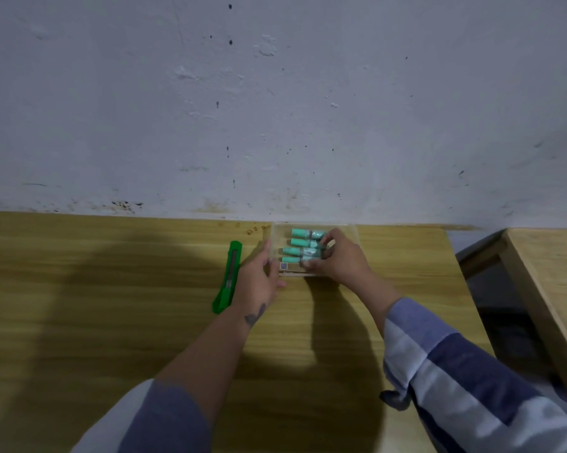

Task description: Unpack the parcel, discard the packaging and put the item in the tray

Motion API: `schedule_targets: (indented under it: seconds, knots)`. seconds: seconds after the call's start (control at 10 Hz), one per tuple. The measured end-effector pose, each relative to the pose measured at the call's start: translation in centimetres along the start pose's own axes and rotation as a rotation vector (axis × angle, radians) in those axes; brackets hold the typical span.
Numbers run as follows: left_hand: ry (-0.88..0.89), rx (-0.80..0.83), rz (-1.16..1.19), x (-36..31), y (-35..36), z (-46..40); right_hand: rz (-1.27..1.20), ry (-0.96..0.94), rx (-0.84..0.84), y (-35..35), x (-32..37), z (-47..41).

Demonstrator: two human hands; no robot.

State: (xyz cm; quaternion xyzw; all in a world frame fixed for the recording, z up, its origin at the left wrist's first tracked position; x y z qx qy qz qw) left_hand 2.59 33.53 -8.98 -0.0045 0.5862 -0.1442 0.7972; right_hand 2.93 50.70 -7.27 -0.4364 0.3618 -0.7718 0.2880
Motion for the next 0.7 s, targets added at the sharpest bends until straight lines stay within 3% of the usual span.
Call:
schedule_targets:
  seconds: [0.2,0.5,0.6,0.7]
  knots:
    - [0.01,0.028,0.025,-0.2,0.1,0.0,-0.079,0.096,-0.243,-0.9,0.4,-1.0]
    - [-0.019,0.068,-0.001,-0.5,-0.3,0.1,0.038,-0.031,-0.005,0.7,1.9,-1.6]
    - [0.029,0.049,-0.17,-1.6,-1.3,0.7,0.123,-0.157,-0.098,-0.3,2.2,0.1]
    - [0.195,0.033,-0.234,-2.5,-3.0,3.6,0.025,-0.292,-0.308,-0.9,1.2,5.2]
Point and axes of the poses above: each hand's wrist, its own z-axis away from the middle knuckle, its own y-axis out of the palm, x = y × z, the point moved 4 cm from there along -z, towards the middle knuckle, and after that the axes turned 14 degrees about z, right-handed, at the moved point
